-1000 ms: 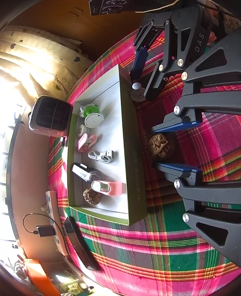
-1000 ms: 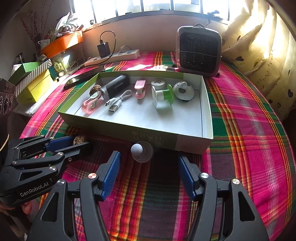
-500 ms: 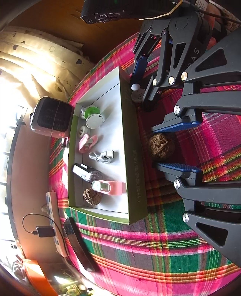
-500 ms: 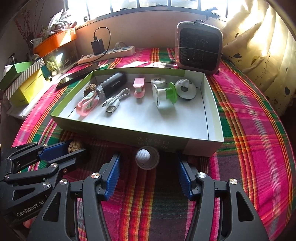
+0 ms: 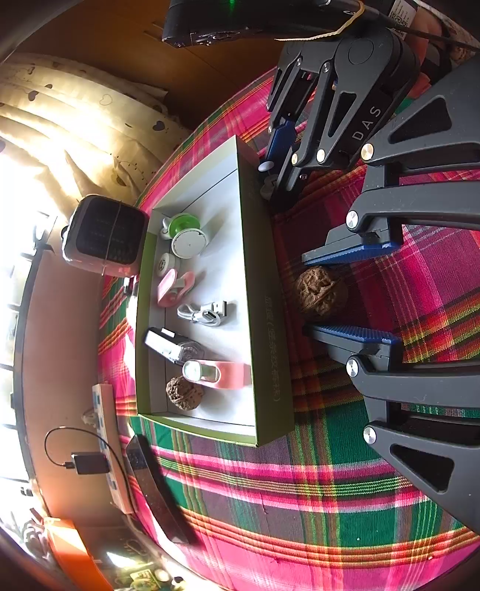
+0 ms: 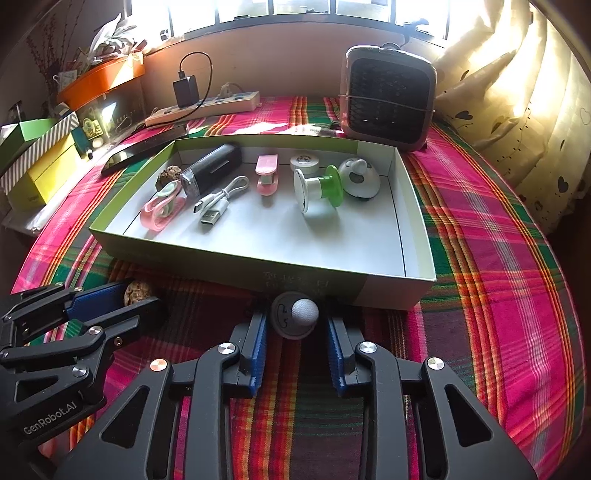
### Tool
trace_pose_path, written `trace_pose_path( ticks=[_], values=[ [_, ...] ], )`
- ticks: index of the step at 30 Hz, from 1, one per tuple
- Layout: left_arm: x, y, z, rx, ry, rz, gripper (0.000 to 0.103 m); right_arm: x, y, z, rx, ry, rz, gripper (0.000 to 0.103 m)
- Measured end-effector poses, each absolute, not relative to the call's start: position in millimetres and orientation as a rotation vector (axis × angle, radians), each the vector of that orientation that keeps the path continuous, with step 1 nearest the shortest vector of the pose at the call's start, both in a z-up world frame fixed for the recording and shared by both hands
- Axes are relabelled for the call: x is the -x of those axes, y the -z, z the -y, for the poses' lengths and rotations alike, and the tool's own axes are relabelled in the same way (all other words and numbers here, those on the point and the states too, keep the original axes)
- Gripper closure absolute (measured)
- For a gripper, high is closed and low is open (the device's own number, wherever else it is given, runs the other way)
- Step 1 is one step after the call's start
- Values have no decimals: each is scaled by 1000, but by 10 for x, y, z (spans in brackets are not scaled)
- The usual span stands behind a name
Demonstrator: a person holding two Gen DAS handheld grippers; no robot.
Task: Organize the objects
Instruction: 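Grasp the white ball-topped knob with the right tool while the left tool grasps the walnut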
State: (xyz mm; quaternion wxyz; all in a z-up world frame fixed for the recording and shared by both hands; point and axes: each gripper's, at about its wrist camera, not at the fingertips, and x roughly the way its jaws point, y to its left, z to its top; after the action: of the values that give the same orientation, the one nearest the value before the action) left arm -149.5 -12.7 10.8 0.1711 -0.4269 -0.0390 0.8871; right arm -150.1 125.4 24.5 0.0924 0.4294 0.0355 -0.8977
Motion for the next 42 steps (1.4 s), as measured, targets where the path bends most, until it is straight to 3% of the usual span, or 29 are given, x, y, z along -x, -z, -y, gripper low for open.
trace_pose_path(
  ticks=[42],
  values=[
    [1354, -252, 128, 1192, -2554, 75, 74, 1320, -384, -1371, -1187, 2655, -35, 77]
  ],
)
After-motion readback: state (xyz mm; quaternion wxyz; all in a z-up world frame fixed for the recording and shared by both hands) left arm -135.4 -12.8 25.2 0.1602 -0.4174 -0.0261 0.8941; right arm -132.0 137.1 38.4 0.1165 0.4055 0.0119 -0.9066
